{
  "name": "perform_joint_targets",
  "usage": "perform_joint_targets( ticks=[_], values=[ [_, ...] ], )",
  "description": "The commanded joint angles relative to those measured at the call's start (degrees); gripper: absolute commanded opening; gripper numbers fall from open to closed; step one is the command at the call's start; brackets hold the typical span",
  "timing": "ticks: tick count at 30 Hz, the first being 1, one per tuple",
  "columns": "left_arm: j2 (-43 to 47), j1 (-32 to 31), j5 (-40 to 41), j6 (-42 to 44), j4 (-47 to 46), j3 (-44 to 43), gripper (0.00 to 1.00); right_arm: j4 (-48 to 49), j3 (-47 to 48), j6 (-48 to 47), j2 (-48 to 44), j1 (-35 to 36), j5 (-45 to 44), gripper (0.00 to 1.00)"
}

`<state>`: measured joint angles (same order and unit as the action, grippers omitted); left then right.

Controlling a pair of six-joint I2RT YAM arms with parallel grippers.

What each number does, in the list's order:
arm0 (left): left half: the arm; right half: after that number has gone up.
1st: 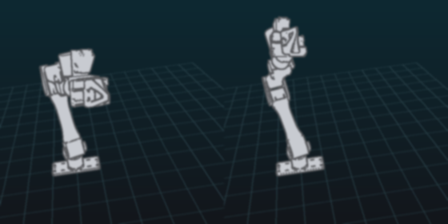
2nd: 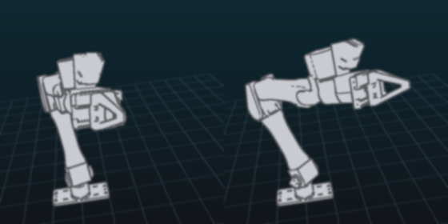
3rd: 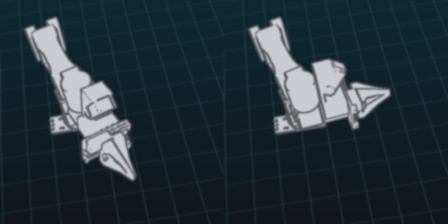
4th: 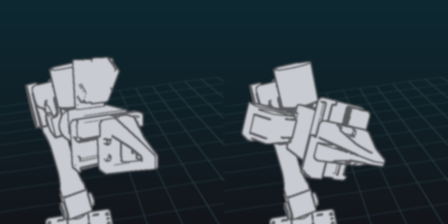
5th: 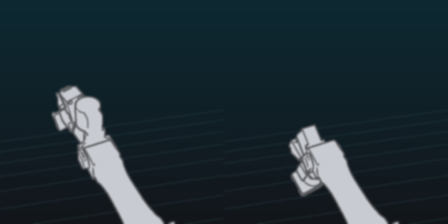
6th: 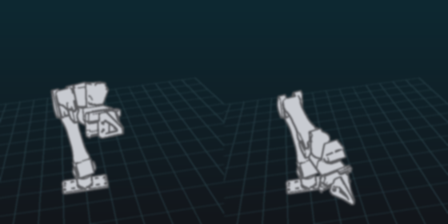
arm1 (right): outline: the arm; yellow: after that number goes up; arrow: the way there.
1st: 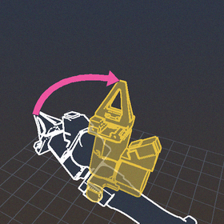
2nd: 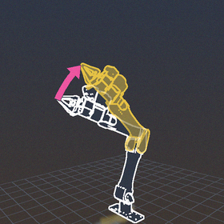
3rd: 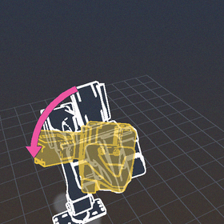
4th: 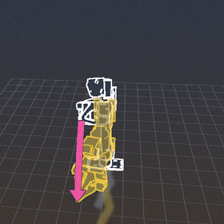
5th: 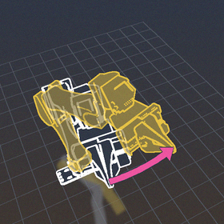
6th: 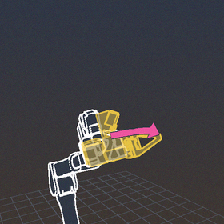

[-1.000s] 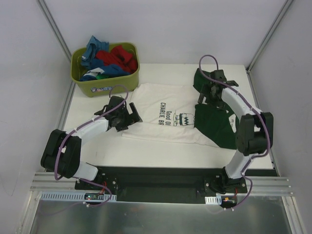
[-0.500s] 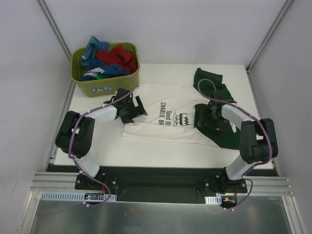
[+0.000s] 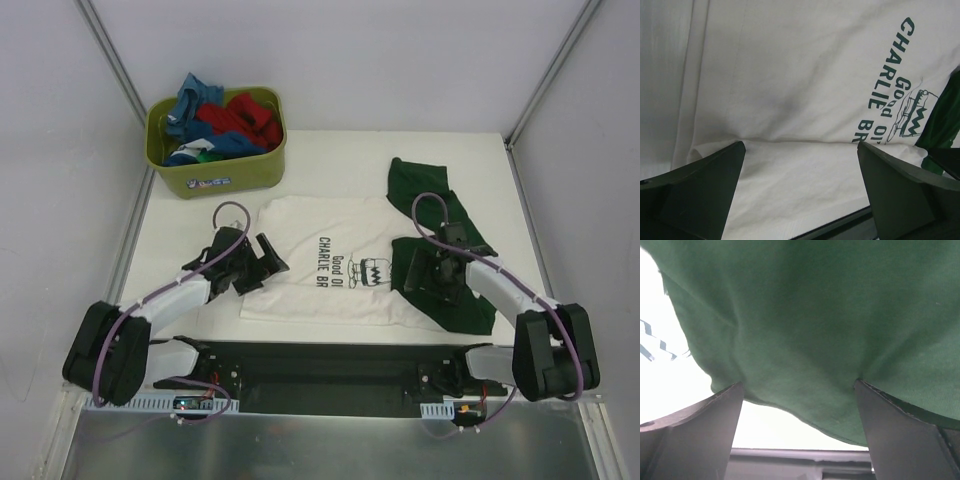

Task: Fold and stack the t-shirts
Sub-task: Fold the flattened tshirt in 1/3 of the way, then grap the side of the flattened tshirt furthest away from the robot with both arms

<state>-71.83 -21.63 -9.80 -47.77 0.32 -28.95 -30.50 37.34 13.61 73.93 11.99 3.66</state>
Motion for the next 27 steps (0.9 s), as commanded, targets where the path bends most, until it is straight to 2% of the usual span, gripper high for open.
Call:
perform_joint_targets(
  ticks=[1, 4, 7, 12, 17, 21, 23, 24, 27],
  values=[
    [7.8, -1.6, 5.3, -7.2, 19.0, 7.4, 0.99, -7.0, -4.6, 6.6, -3.0, 7.2, 5.2, 0.97],
    [20.8, -1.8, 8.3, -9.4, 26.8, 9.4, 0.99, -12.4, -2.7, 10.5, -7.1, 11.5, 1.5, 0.97],
    [27.9, -1.9, 8.5, -8.8, 30.9, 7.4, 0.99, -15.6, 0.3, 10.7, -11.1, 12.1, -1.2, 0.97],
    [28.6, -1.9, 11.5, -3.6, 31.1, -1.5, 0.99, -19.4, 9.5, 5.6, -12.4, 12.0, -7.6, 0.97],
    [18.7, -1.8, 22.8, 2.8, 31.0, -12.2, 0.99, -18.5, 19.0, 1.1, -9.2, 11.6, -13.5, 0.97],
    [4.6, -0.8, 30.4, 6.1, 30.7, -24.6, 0.99, -14.1, 24.6, -0.4, -5.7, 9.1, -12.6, 0.97],
    [-1.3, 1.7, 30.8, 8.1, 30.6, -28.9, 0.99, -11.8, 25.9, -0.1, -4.1, 8.4, -12.2, 0.97],
    [-7.0, 2.5, 30.5, 8.8, 30.4, -33.1, 0.98, -11.1, 25.9, 0.0, -3.6, 8.4, -11.9, 0.97],
    [-18.5, 5.5, 28.6, 11.8, 29.8, -41.1, 0.88, -8.8, 25.3, -1.5, -2.7, 8.4, -9.7, 0.97]
  ],
)
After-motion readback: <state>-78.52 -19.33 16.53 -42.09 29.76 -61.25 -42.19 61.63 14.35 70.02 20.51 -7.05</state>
